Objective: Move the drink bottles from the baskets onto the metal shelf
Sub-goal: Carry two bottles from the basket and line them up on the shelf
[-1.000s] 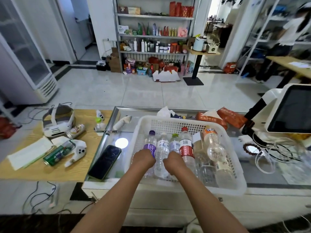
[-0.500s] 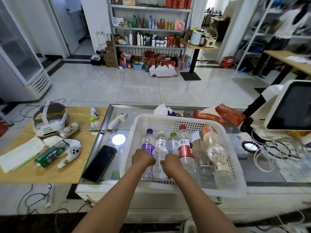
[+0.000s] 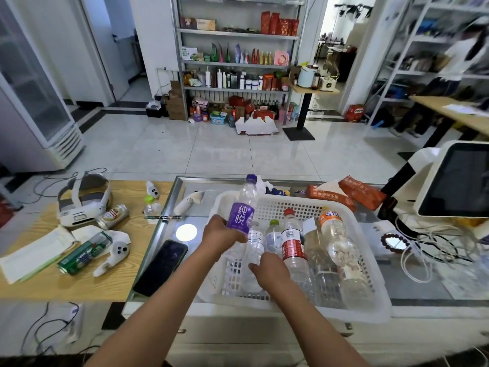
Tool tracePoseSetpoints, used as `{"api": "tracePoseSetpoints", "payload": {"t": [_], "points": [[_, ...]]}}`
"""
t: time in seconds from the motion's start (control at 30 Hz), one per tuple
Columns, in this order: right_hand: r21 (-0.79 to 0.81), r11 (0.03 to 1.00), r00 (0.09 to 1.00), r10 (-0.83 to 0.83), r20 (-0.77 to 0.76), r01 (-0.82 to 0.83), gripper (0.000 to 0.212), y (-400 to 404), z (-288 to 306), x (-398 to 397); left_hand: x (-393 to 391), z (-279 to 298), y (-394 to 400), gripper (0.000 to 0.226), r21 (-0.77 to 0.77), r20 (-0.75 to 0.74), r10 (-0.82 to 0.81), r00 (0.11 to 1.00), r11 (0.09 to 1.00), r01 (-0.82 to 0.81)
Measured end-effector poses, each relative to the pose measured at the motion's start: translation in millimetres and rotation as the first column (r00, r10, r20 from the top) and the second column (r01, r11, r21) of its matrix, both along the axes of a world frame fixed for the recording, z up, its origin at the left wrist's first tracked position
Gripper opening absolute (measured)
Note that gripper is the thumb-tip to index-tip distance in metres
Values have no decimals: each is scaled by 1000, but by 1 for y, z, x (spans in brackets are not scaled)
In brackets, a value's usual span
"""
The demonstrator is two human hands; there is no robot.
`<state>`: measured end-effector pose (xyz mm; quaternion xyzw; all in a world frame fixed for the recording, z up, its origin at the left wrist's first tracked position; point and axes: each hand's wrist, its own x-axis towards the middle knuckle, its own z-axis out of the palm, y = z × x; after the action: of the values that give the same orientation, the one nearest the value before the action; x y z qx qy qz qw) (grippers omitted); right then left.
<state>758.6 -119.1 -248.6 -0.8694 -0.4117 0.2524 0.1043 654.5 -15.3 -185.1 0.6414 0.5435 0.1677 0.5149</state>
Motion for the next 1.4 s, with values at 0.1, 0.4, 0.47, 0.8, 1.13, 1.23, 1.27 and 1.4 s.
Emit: {"api": "tracePoseSetpoints", "payload": {"t": [0.1,0.4,0.47,0.8,1.13,1.23,1.27,1.4], "points": [[-33,999,1000,-20,-23,20,45,8,4,-4,-12,23,8,61,64,109,25,994,997,-32],[-129,988,994,-93,-60,84,71,43,9,-21,-50,24,33,66,16,242,70,968,997,-76],[-147,983,993,-115,-38,108,71,47,6,-25,-54,21,39,64,-1,261,53,964,999,-54],[-92,957,935,-289,-206,275,50,61,1,-29,-54,9,63,56,-28,308,-54,950,997,66],[228,785,776,-437,-455,576,21,42,37,-34,-52,-7,72,55,1,326,-182,928,981,193],[347,666,726,-449,-521,660,31,24,61,-38,-51,5,64,55,48,326,-270,906,962,269],[387,627,721,-453,-524,676,33,16,71,-41,-49,11,58,55,79,328,-310,892,950,301],[527,463,701,-476,-531,713,34,-30,104,-57,-43,33,20,56,187,328,-459,825,888,420]]}}
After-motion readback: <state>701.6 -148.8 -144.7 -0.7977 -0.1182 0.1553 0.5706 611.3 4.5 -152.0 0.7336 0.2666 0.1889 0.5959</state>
